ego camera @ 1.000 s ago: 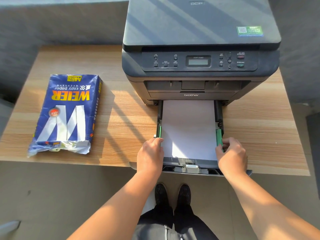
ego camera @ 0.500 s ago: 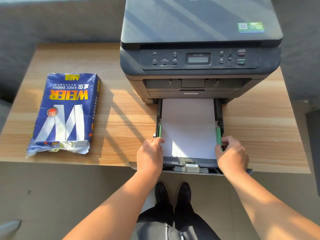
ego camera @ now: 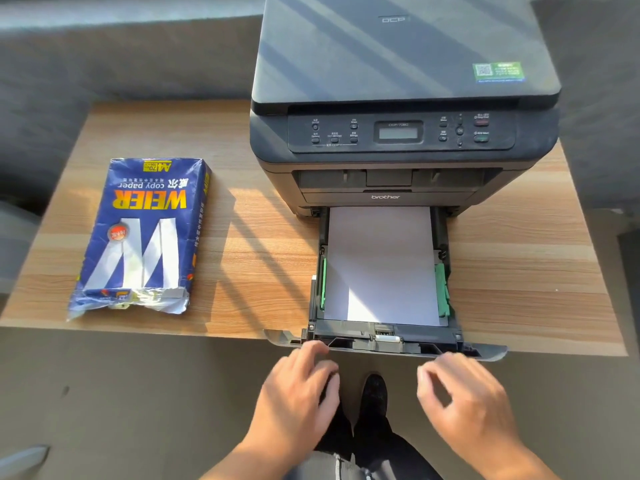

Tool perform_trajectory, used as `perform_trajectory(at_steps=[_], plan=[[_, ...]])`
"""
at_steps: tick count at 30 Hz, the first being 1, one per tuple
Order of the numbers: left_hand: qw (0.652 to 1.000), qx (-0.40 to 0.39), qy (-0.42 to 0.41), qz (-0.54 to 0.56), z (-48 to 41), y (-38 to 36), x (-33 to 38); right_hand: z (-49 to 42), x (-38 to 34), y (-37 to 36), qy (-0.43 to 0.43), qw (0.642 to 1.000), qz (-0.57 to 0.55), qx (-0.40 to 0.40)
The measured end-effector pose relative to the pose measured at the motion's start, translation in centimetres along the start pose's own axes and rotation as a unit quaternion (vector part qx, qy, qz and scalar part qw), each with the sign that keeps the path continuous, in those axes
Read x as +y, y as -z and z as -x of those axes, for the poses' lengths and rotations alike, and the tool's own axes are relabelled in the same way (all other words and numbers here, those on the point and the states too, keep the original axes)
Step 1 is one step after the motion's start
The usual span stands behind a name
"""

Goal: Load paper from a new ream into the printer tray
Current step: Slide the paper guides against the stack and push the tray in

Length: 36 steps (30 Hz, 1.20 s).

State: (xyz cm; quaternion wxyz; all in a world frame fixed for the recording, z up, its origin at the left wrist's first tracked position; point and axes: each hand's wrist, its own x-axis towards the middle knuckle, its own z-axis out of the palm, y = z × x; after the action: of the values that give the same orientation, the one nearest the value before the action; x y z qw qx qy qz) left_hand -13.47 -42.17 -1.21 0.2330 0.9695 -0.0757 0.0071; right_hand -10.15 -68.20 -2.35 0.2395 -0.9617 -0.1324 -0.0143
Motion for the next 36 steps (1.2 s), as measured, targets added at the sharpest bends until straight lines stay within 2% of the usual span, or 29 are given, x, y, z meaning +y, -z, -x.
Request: perform_trajectory(at_steps=[3,7,12,16,23,28,32,36], plan=[[1.0,-0.012,-0.005,-0.001,1.1,-0.9,0.1,1.7,0.6,-1.8,0.028,0.997,0.042,-0.051],[0.997,-0.042,-0.054,-0.045,0.6,-2.5,-0.1,1.5,0.7,-2.2,-0.007,0.994,0.075,-0.085],[0.994,-0.075,-0.017,-0.079,-1.8,-3.5,0.1,-0.4,0.3,-1.5,-0.019,0.993,0.072,-0.096],[0.99,-0.105,-0.005,-0.092,-5.2,-3.5,0.1,-4.2,1.5,-1.6,-0.033,0.991,0.074,-0.109],[0.986,-0.089,0.024,-0.142,-14.9,-3.4,-1.0,-14.0,3.0,-1.2,0.007,0.99,0.093,-0.103],[0.991,-0.066,0.039,-0.108,-19.2,-2.3,-2.3,-19.6,2.6,-1.3,-0.055,0.981,0.118,-0.144],[0.988,-0.102,0.087,-0.07,-21.1,-1.7,-2.7,-21.9,2.2,-1.2,-0.102,0.978,0.099,-0.152],[0.987,-0.112,0.096,-0.071,-21.7,-1.8,-3.1,-22.3,2.0,-1.3,-0.113,0.977,0.083,-0.159]])
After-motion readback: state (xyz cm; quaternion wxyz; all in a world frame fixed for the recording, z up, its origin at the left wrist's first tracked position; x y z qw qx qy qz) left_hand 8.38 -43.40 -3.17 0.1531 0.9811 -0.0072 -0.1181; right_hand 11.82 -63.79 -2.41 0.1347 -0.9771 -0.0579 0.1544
